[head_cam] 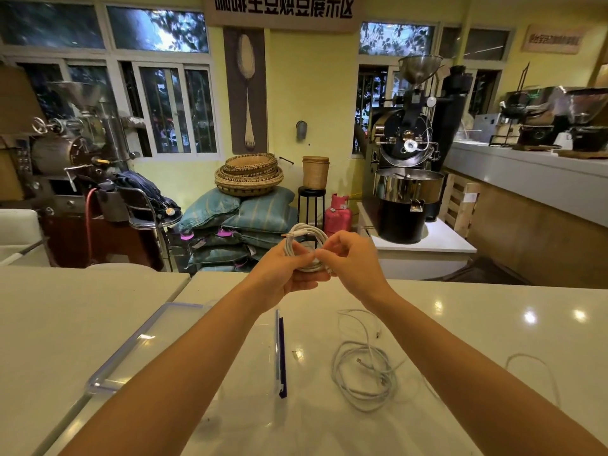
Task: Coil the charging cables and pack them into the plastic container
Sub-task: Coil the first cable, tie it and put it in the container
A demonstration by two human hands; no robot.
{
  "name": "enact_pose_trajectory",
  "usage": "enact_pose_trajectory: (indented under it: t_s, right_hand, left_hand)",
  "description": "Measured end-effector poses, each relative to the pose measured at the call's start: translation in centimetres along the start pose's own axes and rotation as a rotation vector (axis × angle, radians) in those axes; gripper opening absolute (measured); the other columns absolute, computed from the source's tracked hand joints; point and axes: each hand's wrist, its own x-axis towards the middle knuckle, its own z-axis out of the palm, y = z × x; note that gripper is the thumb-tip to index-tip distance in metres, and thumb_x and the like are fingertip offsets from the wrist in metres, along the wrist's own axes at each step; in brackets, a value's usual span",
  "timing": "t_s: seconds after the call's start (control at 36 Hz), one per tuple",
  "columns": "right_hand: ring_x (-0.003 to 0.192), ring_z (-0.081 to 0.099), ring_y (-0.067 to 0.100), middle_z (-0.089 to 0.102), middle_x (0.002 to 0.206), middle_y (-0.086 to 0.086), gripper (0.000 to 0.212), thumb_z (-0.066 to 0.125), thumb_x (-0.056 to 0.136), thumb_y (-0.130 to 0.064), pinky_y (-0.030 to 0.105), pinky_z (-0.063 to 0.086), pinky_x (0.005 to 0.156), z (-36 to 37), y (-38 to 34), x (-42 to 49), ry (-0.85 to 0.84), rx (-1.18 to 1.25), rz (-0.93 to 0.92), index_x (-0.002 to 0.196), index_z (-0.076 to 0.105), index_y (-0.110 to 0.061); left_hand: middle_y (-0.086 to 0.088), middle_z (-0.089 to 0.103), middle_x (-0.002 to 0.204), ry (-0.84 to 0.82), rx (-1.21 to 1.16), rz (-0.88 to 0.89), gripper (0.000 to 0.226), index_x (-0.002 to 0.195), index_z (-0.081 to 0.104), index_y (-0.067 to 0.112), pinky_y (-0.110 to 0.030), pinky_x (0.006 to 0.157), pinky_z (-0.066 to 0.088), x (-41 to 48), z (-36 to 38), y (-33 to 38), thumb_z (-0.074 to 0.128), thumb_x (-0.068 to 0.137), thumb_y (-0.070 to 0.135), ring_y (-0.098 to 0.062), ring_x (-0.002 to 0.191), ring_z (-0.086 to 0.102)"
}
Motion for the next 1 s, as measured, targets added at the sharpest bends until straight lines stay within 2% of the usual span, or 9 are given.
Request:
enact_pose_trajectory:
  t_s: [0.14, 0.22, 0.31, 0.39, 0.44, 0.53, 0.64, 0.81, 1.0]
  right_hand:
    - [0.068, 0.057, 0.012, 0.056, 0.069, -0.005, 0.010, 0.063, 0.080, -0.011, 0.024, 0.050, 0.064, 0.5, 0.3, 0.4, 0.020, -0.031, 0.020, 0.081, 0.053, -0.013]
    - [0.063, 0.056, 0.007, 0.055, 0.067, -0.009, 0.017, 0.063, 0.080, -0.008, 0.027, 0.053, 0.063, 0.8, 0.4, 0.6, 0.017, -0.040, 0.035, 0.084, 0.049, -0.016]
    - [0.063, 0.057, 0.011, 0.055, 0.066, -0.008, 0.021, 0.063, 0.080, -0.007, 0.030, 0.055, 0.063, 1.1, 0.4, 0.7, -0.014, -0.080, 0.037, 0.083, 0.047, -0.019]
    - [0.071, 0.060, 0.021, 0.059, 0.072, 0.002, 0.021, 0.062, 0.080, -0.006, 0.038, 0.055, 0.068, 1.5, 0.2, 0.8, -0.046, -0.139, 0.016, 0.082, 0.047, -0.020]
    - [0.076, 0.062, 0.030, 0.063, 0.079, 0.014, 0.017, 0.061, 0.080, -0.004, 0.047, 0.055, 0.072, 1.8, 0.0, 0.7, -0.069, -0.176, -0.003, 0.084, 0.049, -0.015]
    - [0.076, 0.062, 0.036, 0.065, 0.083, 0.022, 0.014, 0.059, 0.080, -0.004, 0.053, 0.052, 0.073, 2.8, -0.1, 0.7, -0.131, -0.238, -0.036, 0.092, 0.051, -0.007]
    - [0.079, 0.061, 0.035, 0.066, 0.089, 0.022, 0.017, 0.056, 0.083, -0.006, 0.051, 0.052, 0.074, 4.8, 0.0, 0.7, -0.245, -0.327, -0.039, 0.099, 0.050, -0.006]
    - [0.090, 0.057, 0.033, 0.062, 0.101, 0.021, 0.019, 0.055, 0.083, -0.006, 0.040, 0.047, 0.073, 8.3, 0.7, 0.8, -0.377, -0.415, 0.027, 0.101, 0.052, -0.004]
    - [0.094, 0.058, 0.031, 0.065, 0.102, 0.020, 0.015, 0.055, 0.083, -0.002, 0.033, 0.041, 0.070, 12.6, 2.7, 1.0, -0.493, -0.486, 0.075, 0.096, 0.061, 0.000]
  left_hand:
    - [0.002, 0.075, 0.072, -0.033, 0.026, 0.013, 0.018, 0.077, 0.055, 0.024, -0.019, 0.053, 0.053, -0.5, -0.4, 0.0, 0.050, 0.090, 0.012, -0.013, 0.069, 0.072]
    - [0.002, 0.076, 0.075, -0.079, 0.053, 0.002, 0.025, 0.071, 0.065, 0.028, -0.019, 0.055, 0.054, -0.7, -0.9, 0.0, 0.054, 0.087, 0.013, -0.013, 0.073, 0.072]
    - [0.001, 0.076, 0.081, -0.135, 0.103, -0.033, 0.006, 0.077, 0.069, 0.030, -0.021, 0.059, 0.056, -1.3, -1.5, 0.4, 0.064, 0.075, 0.029, -0.015, 0.080, 0.072]
    - [-0.001, 0.074, 0.087, -0.120, 0.177, -0.083, 0.045, 0.098, 0.060, 0.022, -0.027, 0.065, 0.056, -1.3, -2.9, 0.9, 0.066, 0.061, 0.048, -0.017, 0.084, 0.070]
    - [-0.003, 0.073, 0.087, -0.067, 0.219, -0.122, 0.048, 0.092, 0.061, 0.019, -0.029, 0.066, 0.054, -1.6, -3.7, 1.5, 0.062, 0.062, 0.056, -0.016, 0.079, 0.068]
    - [-0.006, 0.072, 0.085, 0.091, 0.341, -0.126, 0.030, 0.085, 0.059, 0.015, -0.030, 0.063, 0.054, -1.8, -4.8, 2.2, 0.056, 0.082, 0.044, -0.016, 0.070, 0.068]
    - [-0.011, 0.067, 0.088, 0.208, 0.704, -0.098, 0.009, 0.082, 0.053, 0.014, -0.024, 0.056, 0.051, -2.1, -5.9, 1.8, 0.059, 0.086, 0.021, -0.016, 0.068, 0.063]
    - [-0.010, 0.066, 0.078, 0.268, 1.054, -0.141, 0.010, 0.087, 0.059, 0.009, -0.016, 0.047, 0.048, -1.8, -7.8, -0.2, 0.062, 0.084, 0.017, -0.008, 0.054, 0.058]
    - [-0.015, 0.073, 0.087, 0.285, 1.285, -0.311, 0.015, 0.086, 0.068, 0.002, -0.016, 0.051, 0.043, -1.3, -10.0, -3.5, 0.062, 0.083, 0.015, -0.007, 0.048, 0.051]
